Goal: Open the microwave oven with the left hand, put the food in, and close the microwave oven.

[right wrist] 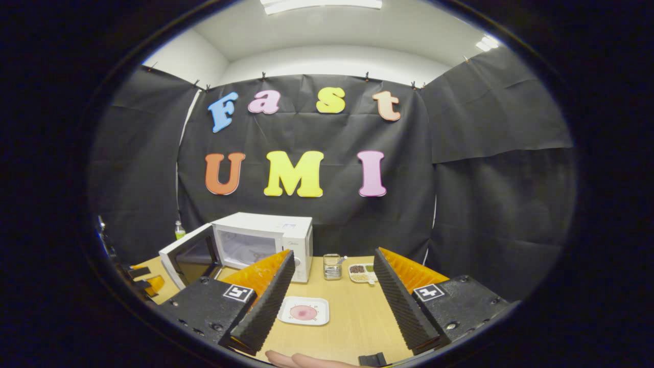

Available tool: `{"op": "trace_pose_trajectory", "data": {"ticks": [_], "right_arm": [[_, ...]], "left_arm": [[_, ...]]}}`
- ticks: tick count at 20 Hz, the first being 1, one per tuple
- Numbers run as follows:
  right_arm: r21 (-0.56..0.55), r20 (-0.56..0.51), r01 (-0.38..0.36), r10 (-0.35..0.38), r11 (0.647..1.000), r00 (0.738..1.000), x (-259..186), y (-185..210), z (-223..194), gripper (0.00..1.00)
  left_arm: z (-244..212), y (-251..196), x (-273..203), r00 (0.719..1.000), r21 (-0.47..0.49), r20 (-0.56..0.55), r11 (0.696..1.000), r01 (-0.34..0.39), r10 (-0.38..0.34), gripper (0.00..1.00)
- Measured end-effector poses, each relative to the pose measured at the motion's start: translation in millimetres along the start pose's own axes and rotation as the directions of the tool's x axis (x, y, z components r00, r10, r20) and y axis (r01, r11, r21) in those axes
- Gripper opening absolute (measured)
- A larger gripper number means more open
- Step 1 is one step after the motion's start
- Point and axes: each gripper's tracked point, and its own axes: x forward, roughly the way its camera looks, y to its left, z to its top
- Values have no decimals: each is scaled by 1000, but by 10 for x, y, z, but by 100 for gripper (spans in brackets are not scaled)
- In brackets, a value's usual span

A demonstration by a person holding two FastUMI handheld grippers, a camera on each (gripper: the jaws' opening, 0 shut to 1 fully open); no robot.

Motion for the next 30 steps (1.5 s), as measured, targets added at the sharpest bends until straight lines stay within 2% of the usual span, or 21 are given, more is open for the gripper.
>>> {"op": "trace_pose_trajectory", "data": {"ticks": [4,7,9,11,13,16,21,25,27,28,30], "right_arm": [[-14,-68,-31,30,999,997,274,97,-141,99],[-30,-117,-32,28,999,993,563,-11,-203,100],[-43,-159,-37,30,998,987,759,-76,-277,100],[-38,-225,-56,46,998,973,949,-124,-411,100],[-12,-308,-99,91,995,947,1141,-109,-608,100],[32,-463,-163,159,986,872,1447,-104,-1001,100],[168,-658,-199,261,965,707,1739,-91,-1619,98],[290,-765,-168,333,942,551,1896,1,-2192,93],[320,-797,-147,350,936,492,1992,50,-2454,90],[331,-810,-138,356,934,466,2042,70,-2570,76],[355,-829,-121,372,927,417,2114,114,-2762,71]], "left_arm": [[384,78,-271,998,-4,45,999,-39,40,93],[641,-3,-336,997,-11,46,998,-56,56,93],[839,3,-338,994,3,51,995,-100,100,93],[975,-16,-292,989,29,46,989,-145,143,93],[1112,-161,-256,988,37,56,988,-148,146,93],[1260,-414,-150,991,15,53,992,-124,123,93],[1629,-722,15,989,-15,111,995,-100,101,93],[1811,-873,54,984,0,157,996,-88,87,93],[1873,-906,40,981,2,173,996,-88,86,93],[1881,-928,29,981,7,177,997,-83,80,93],[1885,-915,51,980,15,178,996,-90,86,93]]}}
